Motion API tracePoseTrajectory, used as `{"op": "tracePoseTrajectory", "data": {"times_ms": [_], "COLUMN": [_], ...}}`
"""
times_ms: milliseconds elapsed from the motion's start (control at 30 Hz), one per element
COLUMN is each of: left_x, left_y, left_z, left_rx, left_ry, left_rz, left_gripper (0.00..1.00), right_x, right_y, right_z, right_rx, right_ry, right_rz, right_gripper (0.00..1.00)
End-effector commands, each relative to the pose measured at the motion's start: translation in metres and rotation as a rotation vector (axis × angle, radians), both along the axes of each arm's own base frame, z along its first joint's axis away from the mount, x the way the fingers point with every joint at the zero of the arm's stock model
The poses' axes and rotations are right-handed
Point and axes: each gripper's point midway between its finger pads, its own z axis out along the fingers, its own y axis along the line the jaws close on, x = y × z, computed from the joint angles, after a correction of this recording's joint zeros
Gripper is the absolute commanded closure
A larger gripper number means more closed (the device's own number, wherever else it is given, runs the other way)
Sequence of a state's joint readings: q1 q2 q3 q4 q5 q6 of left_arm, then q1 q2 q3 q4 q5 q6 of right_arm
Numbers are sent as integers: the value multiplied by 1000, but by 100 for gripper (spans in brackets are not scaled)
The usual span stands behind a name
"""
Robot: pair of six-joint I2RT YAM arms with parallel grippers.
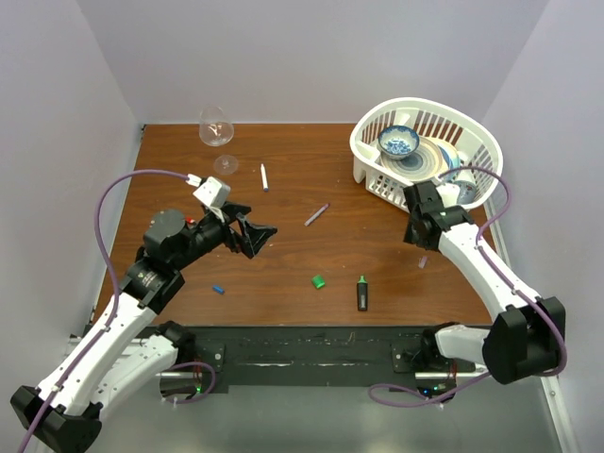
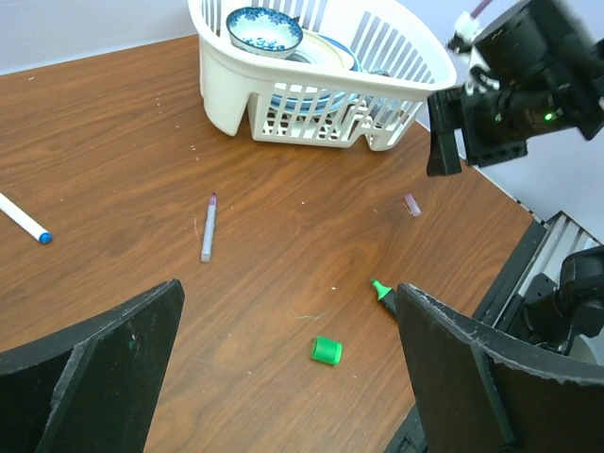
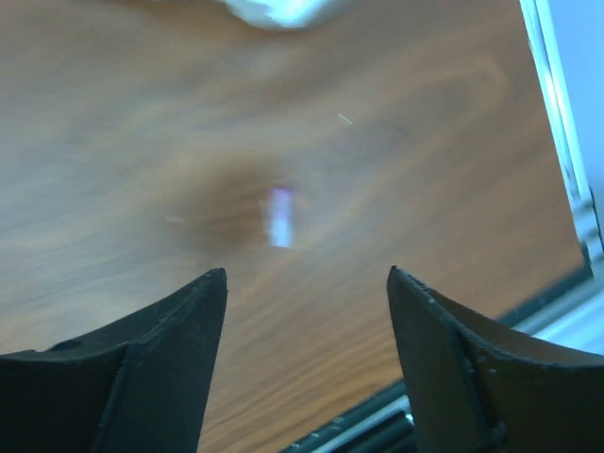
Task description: Insert the pens into the pen caps
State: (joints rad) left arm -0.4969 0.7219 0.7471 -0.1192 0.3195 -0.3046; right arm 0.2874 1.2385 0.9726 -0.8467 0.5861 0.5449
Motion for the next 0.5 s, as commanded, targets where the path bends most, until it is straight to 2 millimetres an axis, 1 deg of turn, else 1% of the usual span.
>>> {"op": "tracePoseTrajectory", "data": {"times_ms": [0,67,100,200,333,433,467], "left_x": [-2,-3,-3,-4,-5,-5,-4], "left_y": [-5,-6,-6,-5,-5,-4,-3], "left_z": [10,11,11,13,15,15,15], "left_rx": [-37,-39,-39,-43,-45,-45,-44], "left_ry": [-28,-28,-29,-36,-40,-45,-43], "left_rz": [-31,-35,-37,-37,-35,-29,-25], "left_gripper": [0,0,0,0,0,0,0], "right_x": [-8,-8,-6,0,9,14,17], "right_y": [-11,-14,-19,-21,-15,-6,1], "right_z": [-25,-34,-41,-48,-56,-60,-61], "right_rx": [37,52,56,99,131,170,204], "right_ry": [32,47,60,61,51,38,32], "right_rz": [-32,-44,-60,-78,-66,-22,3], "right_gripper": [34,39,40,45,47,48,48]}}
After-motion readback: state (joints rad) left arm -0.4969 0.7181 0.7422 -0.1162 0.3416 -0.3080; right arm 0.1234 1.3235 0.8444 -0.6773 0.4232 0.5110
